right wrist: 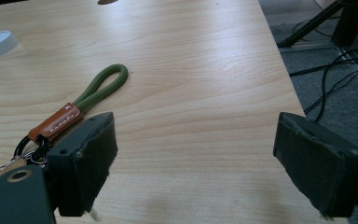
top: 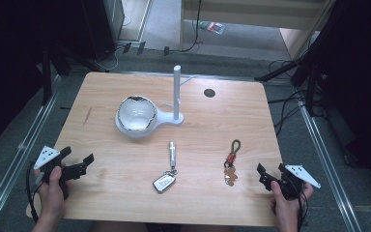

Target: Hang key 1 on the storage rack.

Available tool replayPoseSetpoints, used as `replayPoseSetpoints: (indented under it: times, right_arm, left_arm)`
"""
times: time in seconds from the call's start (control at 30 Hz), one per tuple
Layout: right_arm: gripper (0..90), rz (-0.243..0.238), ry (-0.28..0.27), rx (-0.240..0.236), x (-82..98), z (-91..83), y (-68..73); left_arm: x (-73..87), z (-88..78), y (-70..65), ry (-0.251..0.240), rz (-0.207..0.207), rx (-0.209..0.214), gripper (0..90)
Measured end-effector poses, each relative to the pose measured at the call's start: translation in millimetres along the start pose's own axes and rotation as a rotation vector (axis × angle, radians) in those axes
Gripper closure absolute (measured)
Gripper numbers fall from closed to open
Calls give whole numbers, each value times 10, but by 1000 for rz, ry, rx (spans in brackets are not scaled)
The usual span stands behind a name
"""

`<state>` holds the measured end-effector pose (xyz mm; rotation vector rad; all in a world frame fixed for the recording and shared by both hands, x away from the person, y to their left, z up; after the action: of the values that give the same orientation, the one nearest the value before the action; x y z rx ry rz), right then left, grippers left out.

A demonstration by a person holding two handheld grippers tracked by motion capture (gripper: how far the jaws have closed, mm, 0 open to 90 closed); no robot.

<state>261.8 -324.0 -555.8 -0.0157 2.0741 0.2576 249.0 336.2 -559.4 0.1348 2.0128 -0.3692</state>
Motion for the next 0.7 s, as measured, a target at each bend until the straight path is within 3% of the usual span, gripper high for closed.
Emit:
replayPoseSetpoints:
  times: [0.2, 0.37, 0.5, 0.7]
  right_arm:
    - [148, 2, 17, -25, -1, 13, -4]
    - [168, -57, 34, 31, 4, 27, 58]
    - [208, -110, 69, 44, 13, 33, 117]
    - [239, -124, 113, 69, -65, 13, 211]
  left_arm:
    - [0, -1, 3, -2, -5, 0, 17]
    - [3, -7, 7, -13, -11, -1, 17]
    - [6, -14, -5, -18, -4, -11, 17]
    - [7, -16, 2, -15, -4, -10, 17]
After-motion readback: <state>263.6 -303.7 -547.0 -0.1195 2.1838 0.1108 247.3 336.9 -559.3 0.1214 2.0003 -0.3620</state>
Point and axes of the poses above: each handheld gripper's, and its own axes: z roughly forward along the jaws, x roughly out of its underside, y roughly to its left, the point moved 2 cm from there along z, roughly forward along the jaws
